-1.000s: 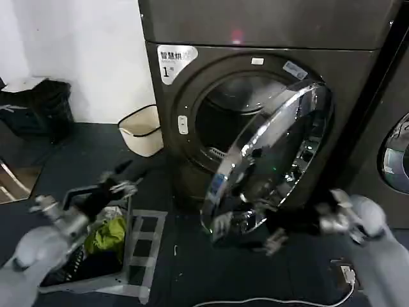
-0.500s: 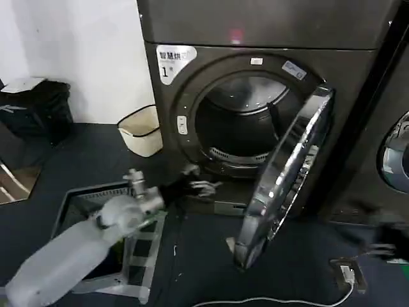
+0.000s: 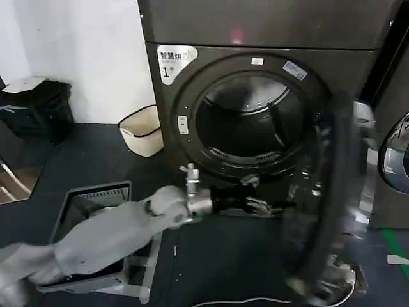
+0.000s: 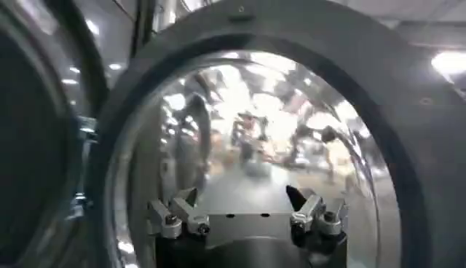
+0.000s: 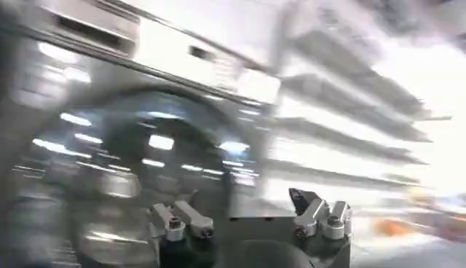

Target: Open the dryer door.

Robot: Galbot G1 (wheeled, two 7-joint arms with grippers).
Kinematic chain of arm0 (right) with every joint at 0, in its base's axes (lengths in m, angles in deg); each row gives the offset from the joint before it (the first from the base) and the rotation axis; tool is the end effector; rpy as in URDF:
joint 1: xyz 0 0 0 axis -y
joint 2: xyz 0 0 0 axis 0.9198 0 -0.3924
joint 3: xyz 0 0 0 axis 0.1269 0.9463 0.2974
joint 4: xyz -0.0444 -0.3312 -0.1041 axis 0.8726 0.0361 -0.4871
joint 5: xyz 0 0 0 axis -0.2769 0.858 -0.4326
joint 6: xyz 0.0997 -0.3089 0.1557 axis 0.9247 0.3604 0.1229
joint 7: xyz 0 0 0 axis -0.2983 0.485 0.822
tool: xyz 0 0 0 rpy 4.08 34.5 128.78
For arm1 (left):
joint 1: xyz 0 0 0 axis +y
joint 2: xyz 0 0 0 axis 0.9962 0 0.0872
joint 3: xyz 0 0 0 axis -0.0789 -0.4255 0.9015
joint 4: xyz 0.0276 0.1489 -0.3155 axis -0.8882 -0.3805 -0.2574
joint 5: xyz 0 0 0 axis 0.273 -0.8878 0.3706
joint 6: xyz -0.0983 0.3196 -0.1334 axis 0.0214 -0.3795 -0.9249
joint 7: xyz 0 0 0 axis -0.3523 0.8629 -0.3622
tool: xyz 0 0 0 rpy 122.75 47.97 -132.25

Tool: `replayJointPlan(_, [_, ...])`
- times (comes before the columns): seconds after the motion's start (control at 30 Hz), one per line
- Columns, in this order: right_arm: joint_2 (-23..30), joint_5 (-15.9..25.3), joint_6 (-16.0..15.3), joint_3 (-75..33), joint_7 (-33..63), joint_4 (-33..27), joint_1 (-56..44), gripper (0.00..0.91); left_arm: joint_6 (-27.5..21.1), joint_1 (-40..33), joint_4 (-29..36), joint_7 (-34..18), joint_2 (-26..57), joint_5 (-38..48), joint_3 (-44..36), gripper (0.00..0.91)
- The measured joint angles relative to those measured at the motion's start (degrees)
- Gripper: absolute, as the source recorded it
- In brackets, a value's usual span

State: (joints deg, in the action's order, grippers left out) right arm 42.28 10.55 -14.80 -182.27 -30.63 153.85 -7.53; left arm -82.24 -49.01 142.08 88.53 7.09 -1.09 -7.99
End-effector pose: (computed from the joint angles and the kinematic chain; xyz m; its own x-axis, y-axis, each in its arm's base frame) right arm -0.0094 -0.4309 -0.0653 -0.6014 0.7846 -0.1505 0.7969 0.5756 -0.1836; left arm 0.4240 -0.1222 -0.1795 -0.0485 0.9943 -0.0953 0.9943 0.0389 -0.0997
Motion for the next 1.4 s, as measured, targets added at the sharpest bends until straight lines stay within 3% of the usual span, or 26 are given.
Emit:
replayJointPlan(0.23, [-1.22,0.6,-0.71,-9.96,2.71,-4.95,-2.51,0.907,0.81,-6.25,-4.08,-1.62,-6.58,0.96,-7.6,0.907])
replayJointPlan(0.4, [-1.09,0.58,1.22,-14.64,0.15,-5.46,-4.74,0.907,1.58,-9.34,-9.51,-4.71,-14.12,0.1,-10.93,0.907])
replayJointPlan(0.97, [-0.96,0.62,2.92,-15.97,-2.12,-5.87,-4.83,0.907,2.94,-10.19,-27.64,-17.1,-34.39,-9.31,-7.92,0.907])
replayJointPlan(1.23, [-1.48,2.17,4.67,-16.27,-2.21,-7.78,-4.33,0.907,3.2,-10.61,-32.95,-19.14,-34.42,-10.37,-4.01,0.907])
replayJointPlan(1.4, [-2.21,2.47,5.77,-17.08,-1.7,-8.44,-4.15,0.907,10.28,-9.77,-29.58,-18.49,-34.46,-11.56,-4.14,0.907])
